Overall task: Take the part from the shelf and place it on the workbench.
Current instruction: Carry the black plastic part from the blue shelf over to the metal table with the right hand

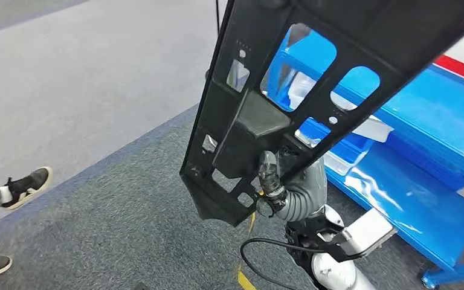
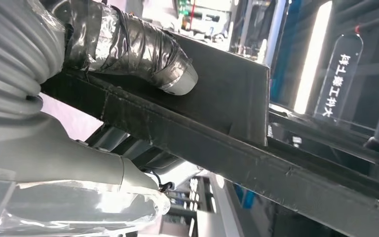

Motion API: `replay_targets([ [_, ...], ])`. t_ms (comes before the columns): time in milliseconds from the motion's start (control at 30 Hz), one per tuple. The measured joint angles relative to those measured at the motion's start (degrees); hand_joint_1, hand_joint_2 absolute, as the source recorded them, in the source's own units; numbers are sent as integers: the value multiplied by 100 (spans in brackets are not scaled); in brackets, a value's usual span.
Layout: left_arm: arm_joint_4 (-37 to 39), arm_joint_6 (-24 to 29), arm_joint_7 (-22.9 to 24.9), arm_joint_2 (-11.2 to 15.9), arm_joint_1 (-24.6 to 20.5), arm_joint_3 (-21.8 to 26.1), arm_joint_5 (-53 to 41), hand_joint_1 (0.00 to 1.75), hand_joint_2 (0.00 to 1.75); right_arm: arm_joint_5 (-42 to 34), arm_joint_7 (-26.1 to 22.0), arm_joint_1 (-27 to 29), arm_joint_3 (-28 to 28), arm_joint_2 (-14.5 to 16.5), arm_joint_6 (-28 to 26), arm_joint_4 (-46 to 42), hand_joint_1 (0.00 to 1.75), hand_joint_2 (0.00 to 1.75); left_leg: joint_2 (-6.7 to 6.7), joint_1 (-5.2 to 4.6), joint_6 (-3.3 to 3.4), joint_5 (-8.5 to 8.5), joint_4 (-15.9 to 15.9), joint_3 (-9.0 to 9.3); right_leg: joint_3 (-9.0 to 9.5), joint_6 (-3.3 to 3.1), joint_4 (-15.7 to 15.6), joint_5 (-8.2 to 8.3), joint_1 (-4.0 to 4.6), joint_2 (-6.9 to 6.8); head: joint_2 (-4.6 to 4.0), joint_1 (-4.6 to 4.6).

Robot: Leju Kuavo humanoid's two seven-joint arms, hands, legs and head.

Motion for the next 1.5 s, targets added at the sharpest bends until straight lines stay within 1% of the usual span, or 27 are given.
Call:
replay_targets([
  [67, 0, -4, 2, -4, 15, 0, -5, 0, 175, -1, -8, 13, 2, 0, -20, 1, 175, 175, -173, -2, -9, -31, 58, 0, 94, -18, -345, 355, -4, 49, -1, 3],
  [133, 0, -23, 13, -19, 16, 0, -31, 0, 175, -22, -32, 21, 3, 3, -35, -4, 175, 175, -330, 6, -48, -86, 159, -37, 387, -34, -1057, 687, -26, 312, -1, 2],
  [200, 0, -85, 46, -28, 7, -2, -96, 0, 175, -81, -79, 45, 5, 10, -39, -15, 175, 175, -463, 33, -117, -109, 224, -118, 524, -38, -1383, 737, -35, 535, -1, 0],
  [267, 0, -132, 84, -26, 19, -11, -167, 0, 175, -125, -138, 61, 7, 28, -39, -26, 175, 175, -594, 68, -198, -90, 210, -169, 546, -70, -1426, 735, -29, 473, 0, -1],
  [300, 0, -131, 91, -30, 34, -16, -191, 0, 175, -130, -166, 63, 7, 46, -43, -31, 175, 175, -566, 68, -232, -97, 223, -180, 573, -99, -1466, 747, -32, 405, 0, -4],
  [367, 0, -104, 74, -44, 39, -35, -228, 0, 175, -126, -217, 75, 7, 97, -66, -56, 175, 175, -271, 52, -294, -243, 487, -315, 638, -161, -1548, 764, -51, 240, 0, -49],
  [433, 0, -92, 57, -63, 18, -65, -267, 0, 175, -121, -251, 109, 7, 133, -104, -80, 175, 175, 78, 66, -352, -536, 1140, -658, 670, -200, -1573, 750, -26, 60, -1, -90],
  [500, 0, -103, 76, -75, 11, -99, -297, 0, 175, -128, -268, 159, 7, 151, -127, -94, 175, 175, 171, 97, -391, -658, 1644, -954, 680, -210, -1571, 723, -9, -117, -1, -91],
  [533, 0, -115, 99, -82, 19, -117, -315, 0, 175, -155, -280, 180, 7, 161, -120, -101, 175, 175, 191, 106, -400, -573, 1614, -955, 689, -204, -1570, 709, -7, -195, -1, -91],
  [600, 0, -143, 205, -136, 12, -142, -338, 0, 175, -273, -320, 180, 16, 215, -72, -109, 175, 175, 332, 104, -385, -191, 965, -631, 731, -178, -1570, 676, -4, -330, -1, -94],
  [667, -1, -156, 407, -250, -98, -151, -345, 0, 175, -394, -378, 106, 63, 337, -26, -85, 175, 175, 567, 42, -309, 32, 309, -297, 767, -133, -1569, 643, 17, -444, -1, -89],
  [700, -1, -158, 511, -313, -175, -157, -345, 0, 175, -424, -411, 52, 106, 412, -20, -58, 175, 175, 630, 8, -262, 48, 166, -234, 777, -103, -1569, 628, 27, -497, -1, -89],
  [767, -3, -157, 633, -418, -299, -184, -346, 0, 175, -452, -464, -40, 195, 550, -22, 6, 175, 175, 540, -25, -175, 22, 119, -225, 824, -36, -1589, 595, 35, -612, -1, -86],
  [800, -4, -154, 650, -464, -326, -199, -344, 0, 175, -468, -479, -71, 231, 603, -22, 37, 175, 175, 476, -12, -140, 25, 90, -193, 855, -1, -1582, 571, 27, -602, -1, -85],
  [867, -8, -149, 651, -536, -353, -220, -325, 0, 175, -507, -503, -121, 275, 677, -22, 83, 175, 175, 357, 21, -64, 42, 21, -108, 806, 40, -1373, 430, 15, -378, -1, -61],
  [933, -9, -146, 637, -589, -372, -236, -306, 0, 175, -527, -521, -150, 307, 709, -23, 122, 175, 175, 240, 32, 0, 51, 2, -76, 474, 33, -735, 144, 9, -93, 0, -20],
  [967, -9, -144, 631, -602, -383, -243, -301, 0, 175, -532, -526, -153, 319, 714, -24, 143, 175, 175, 170, 27, 24, 51, 6, -77, 262, 29, -373, 21, 13, -36, 0, -5],
  [1000, -9, -141, 626, -613, -391, -250, -297, 0, 175, -536, -527, -151, 331, 716, -24, 169, 175, 175, 84, 24, 28, 47, 12, -75, 94, 34, -121, -13, 11, -11, 0, -2],
  [1033, -9, -138, 625, -615, -395, -254, -292, 0, 175, -540, -527, -149, 340, 720, -24, 193, 175, 175, -9, 23, 27, 39, 24, -72, 11, 42, -56, 60, 5, 1, -1, -1],
  [1100, -9, -140, 625, -627, -394, -260, -281, 0, 175, -549, -528, -154, 355, 734, -25, 234, 175, 175, -196, 35, 1, 4, 79, -68, 139, 54, -526, 477, -27, 80, -1, 1],
  [1167, -9, -147, 626, -652, -392, -264, -269, 0, 175, -575, -534, -160, 363, 757, -38, 262, 175, 175, -359, 38, -59, -55, 179, -103, 382, 53, -1157, 759, -65, 315, 0, 9],
  [1233, -9, -148, 627, -668, -390, -266, -260, 0, 175, -617, -543, -160, 368, 784, -50, 287, 175, 175, -481, 57, -134, -80, 230, -162, 493, 30, -1406, 758, -63, 442, 0, 12],
  [1267, -8, -148, 629, -669, -386, -266, -256, 0, 175, -633, -546, -163, 370, 801, -54, 300, 175, 175, -538, 72, -176, -76, 228, -188, 518, 2, -1445, 753, -57, 401, 0, 12],
  [1300, -8, -148, 636, -668, -377, -267, -253, 0, 175, -647, -549, -168, 372, 821, -56, 315, 175, 175, -526, 86, -211, -73, 221, -198, 533, -34, -1468, 763, -53, 345, -1, 9],
  [1367, -7, -150, 653, -667, -370, -268, -248, 0, 175, -656, -556, -186, 385, 875, -73, 343, 175, 175, -255, 73, -273, -172, 392, -286, 577, -118, -1524, 775, -67, 215, -1, -31],
  [1433, -7, -156, 665, -667, -389, -270, -246, 0, 175, -665, -561, -196, 404, 918, -108, 368, 175, 175, 78, 73, -320, -442, 953, -577, 604, -172, -1546, 763, -59, 69, -1, -75],
  [1500, -7, -169, 670, -667, -398, -273, -250, 0, 175, -680, -560, -191, 413, 931, -143, 399, 175, 175, 155, 100, -356, -639, 1548, -918, 616, -184, -1544, 738, -45, -90, -1, -81],
])
